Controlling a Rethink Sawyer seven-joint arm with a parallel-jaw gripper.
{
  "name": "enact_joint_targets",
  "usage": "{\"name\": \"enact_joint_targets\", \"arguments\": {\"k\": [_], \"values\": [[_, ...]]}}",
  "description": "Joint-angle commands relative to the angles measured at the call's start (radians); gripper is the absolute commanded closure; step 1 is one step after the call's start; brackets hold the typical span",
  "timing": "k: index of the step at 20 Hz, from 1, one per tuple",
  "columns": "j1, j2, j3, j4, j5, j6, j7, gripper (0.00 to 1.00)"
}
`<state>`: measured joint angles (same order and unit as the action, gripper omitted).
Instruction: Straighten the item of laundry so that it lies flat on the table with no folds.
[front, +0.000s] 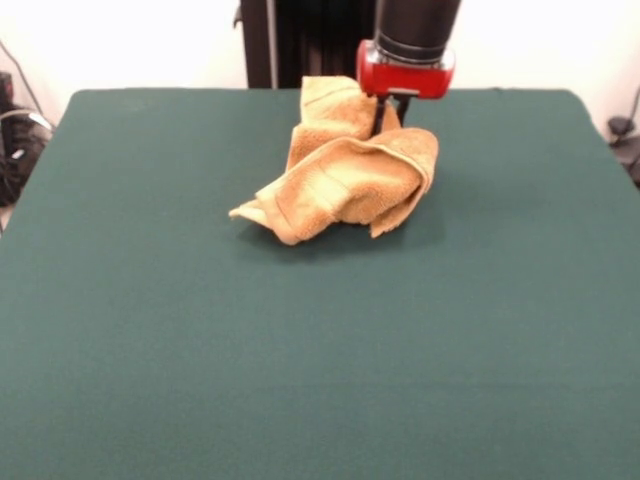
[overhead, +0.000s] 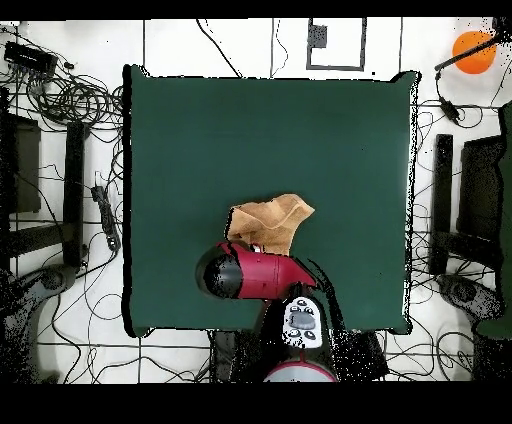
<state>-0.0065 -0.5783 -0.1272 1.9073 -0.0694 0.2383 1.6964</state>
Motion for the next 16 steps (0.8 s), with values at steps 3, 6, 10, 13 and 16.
{"name": "enact_joint_targets", "arguments": {"k": [3,6,10,13,16], "values": [[0.021,-0.005,0.043,-0.034,0.048,0.133,0.161,1.00],[0.024,-0.006,0.038,-0.048,0.043,0.177,0.150,1.00],[0.023,-0.010,0.039,-0.045,0.041,0.174,0.155,1.00],[0.022,-0.011,0.040,-0.047,0.041,0.184,0.155,1.00],[0.022,-0.013,0.040,-0.050,0.042,0.196,0.156,1.00]]}}
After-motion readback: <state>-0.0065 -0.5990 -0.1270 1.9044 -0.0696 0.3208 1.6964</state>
